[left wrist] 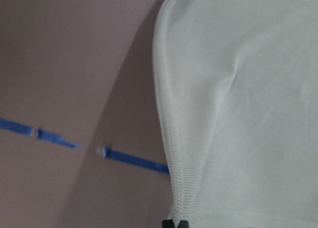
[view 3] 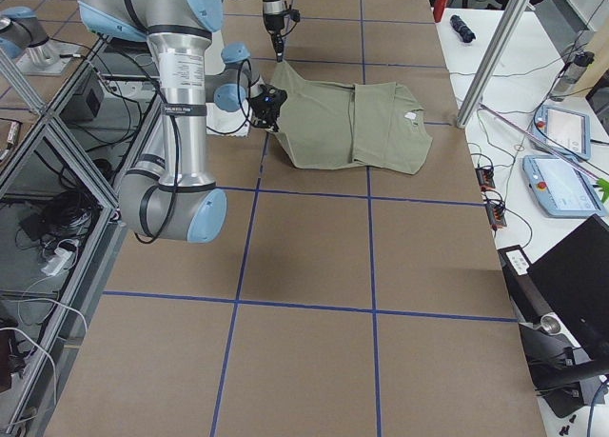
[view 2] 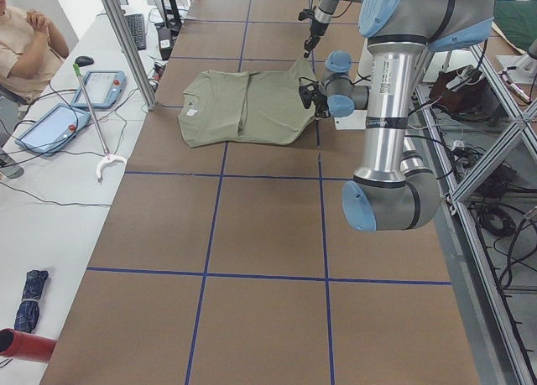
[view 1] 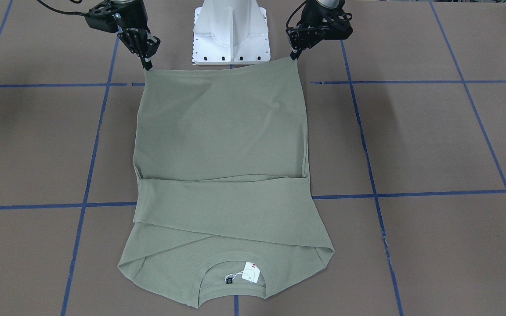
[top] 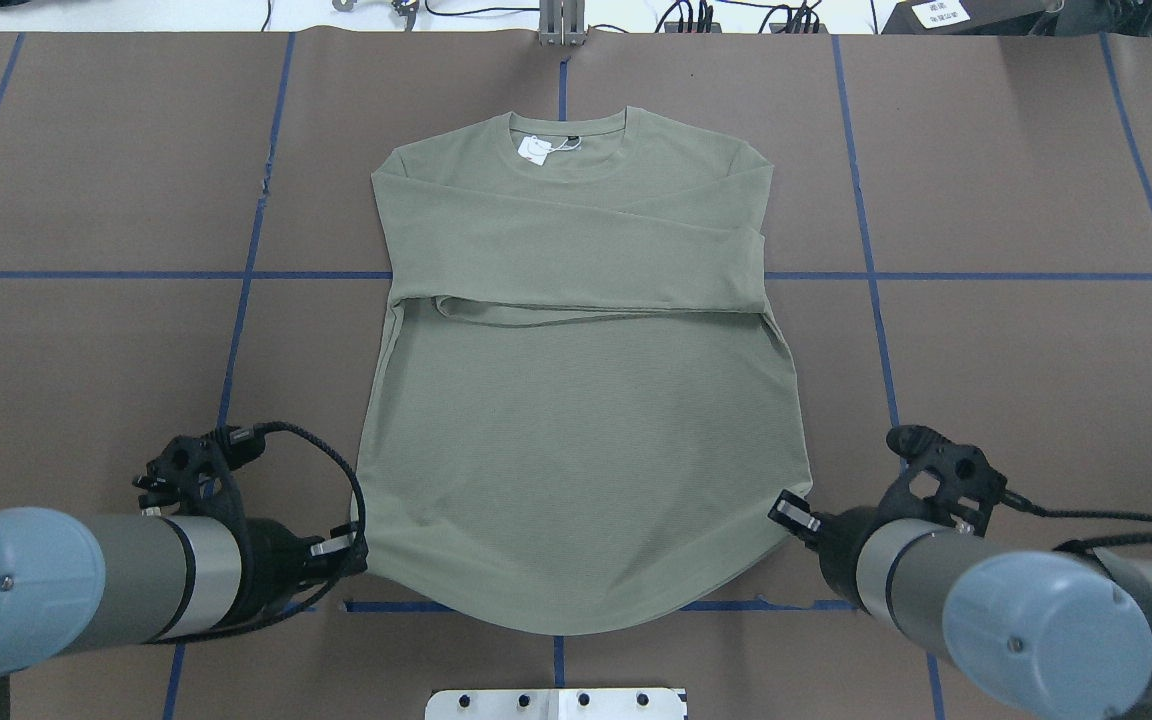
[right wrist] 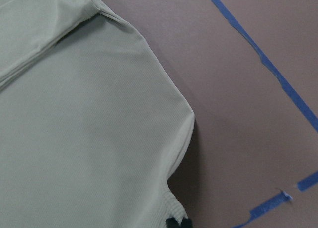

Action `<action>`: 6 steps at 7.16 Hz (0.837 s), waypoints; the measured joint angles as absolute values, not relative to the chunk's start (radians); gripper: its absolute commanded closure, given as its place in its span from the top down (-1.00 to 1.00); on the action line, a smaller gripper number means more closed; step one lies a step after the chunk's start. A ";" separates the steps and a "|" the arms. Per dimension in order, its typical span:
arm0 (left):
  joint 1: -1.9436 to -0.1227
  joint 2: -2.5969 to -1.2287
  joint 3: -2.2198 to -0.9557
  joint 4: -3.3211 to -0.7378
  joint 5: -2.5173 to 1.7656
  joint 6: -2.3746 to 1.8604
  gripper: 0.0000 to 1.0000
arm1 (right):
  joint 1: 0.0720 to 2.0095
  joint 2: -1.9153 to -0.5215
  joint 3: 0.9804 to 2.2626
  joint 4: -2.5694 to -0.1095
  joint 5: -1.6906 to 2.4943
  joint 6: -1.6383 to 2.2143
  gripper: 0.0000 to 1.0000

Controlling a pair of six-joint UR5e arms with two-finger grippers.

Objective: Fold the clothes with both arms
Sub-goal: 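Lift the hem with both grippers and fold it toward the collar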

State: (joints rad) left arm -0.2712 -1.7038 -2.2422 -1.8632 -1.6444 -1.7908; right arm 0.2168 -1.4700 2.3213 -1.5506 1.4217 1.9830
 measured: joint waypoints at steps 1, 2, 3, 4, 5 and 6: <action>-0.347 -1.752 -2.187 -1.865 -1.645 -1.774 -1.00 | 0.318 -1.409 2.269 -1.551 1.492 1.919 -1.00; -0.420 -1.802 -2.119 -1.869 -1.646 -1.712 -1.00 | 0.411 -1.344 2.204 -1.551 1.543 1.851 -1.00; -0.486 -1.845 -2.052 -1.870 -1.647 -1.613 -1.00 | 0.495 -1.281 2.126 -1.551 1.585 1.783 -1.00; -0.561 -1.890 -1.988 -1.871 -1.648 -1.534 -1.00 | 0.583 -1.216 2.035 -1.548 1.632 1.711 -1.00; -0.623 -1.926 -1.942 -1.871 -1.649 -1.486 -1.00 | 0.661 -1.163 1.954 -1.543 1.682 1.646 -1.00; -0.675 -1.951 -1.915 -1.871 -1.653 -1.438 -1.00 | 0.728 -1.116 1.877 -1.540 1.732 1.589 -1.00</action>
